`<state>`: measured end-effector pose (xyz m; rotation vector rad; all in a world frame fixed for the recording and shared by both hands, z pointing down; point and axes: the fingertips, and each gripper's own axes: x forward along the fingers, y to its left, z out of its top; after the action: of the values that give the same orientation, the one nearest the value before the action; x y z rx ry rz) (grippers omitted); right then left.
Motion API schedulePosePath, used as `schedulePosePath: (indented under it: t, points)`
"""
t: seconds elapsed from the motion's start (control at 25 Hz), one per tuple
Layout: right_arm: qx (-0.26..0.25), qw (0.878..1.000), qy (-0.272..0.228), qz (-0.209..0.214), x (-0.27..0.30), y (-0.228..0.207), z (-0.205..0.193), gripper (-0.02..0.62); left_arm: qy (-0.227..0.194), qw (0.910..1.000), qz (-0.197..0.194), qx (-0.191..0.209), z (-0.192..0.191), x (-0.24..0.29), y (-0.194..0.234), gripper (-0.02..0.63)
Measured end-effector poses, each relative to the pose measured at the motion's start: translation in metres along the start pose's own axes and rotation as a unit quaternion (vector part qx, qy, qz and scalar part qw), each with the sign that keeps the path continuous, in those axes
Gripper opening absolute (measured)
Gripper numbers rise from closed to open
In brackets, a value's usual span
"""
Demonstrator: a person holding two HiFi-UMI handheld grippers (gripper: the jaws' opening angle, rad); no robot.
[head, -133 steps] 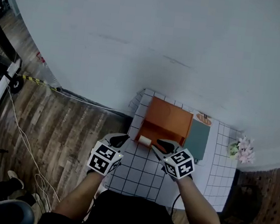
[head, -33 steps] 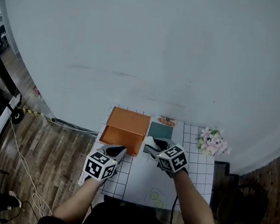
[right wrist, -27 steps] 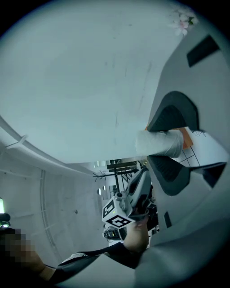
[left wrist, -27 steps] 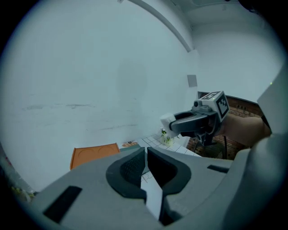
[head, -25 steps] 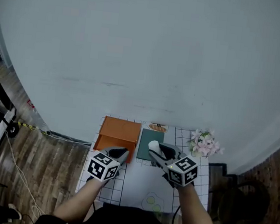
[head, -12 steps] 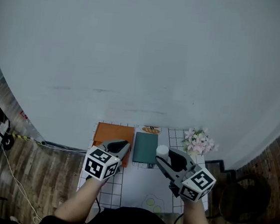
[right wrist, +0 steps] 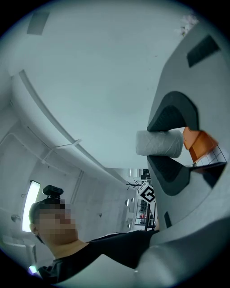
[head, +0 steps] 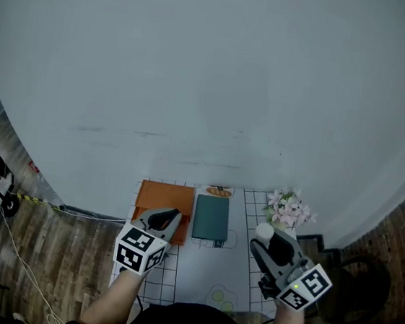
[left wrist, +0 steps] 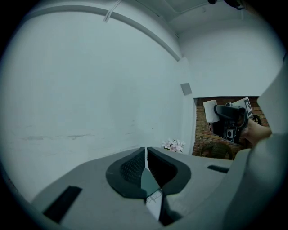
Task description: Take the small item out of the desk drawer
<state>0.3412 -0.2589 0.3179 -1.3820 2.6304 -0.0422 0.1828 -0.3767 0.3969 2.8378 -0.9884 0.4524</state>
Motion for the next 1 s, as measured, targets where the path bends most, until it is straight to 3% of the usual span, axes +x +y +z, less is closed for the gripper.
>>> schedulePosePath:
  t: [0.24,0.44,1.0]
  points:
    - [0.007,0.999,-0.024,-0.025,-0.021,-0.008,0.0,0.167,-0.014,0.9999,0.009,-0.005,0.006,-0.01,0.002,0.026]
    - [0.016,0.998,-0.018,-0.051,-0.03,-0.02,-0.01,0.167,-0.014,0.9999,-0.002,-0.003,0.005,-0.007,-0.008,0.026]
    - [0.021,0.997,0.011,-0.075,-0.032,-0.031,-0.028,0.164,-0.005,0.9997,-0.02,-0.01,0.001,0.008,-0.012,0.026]
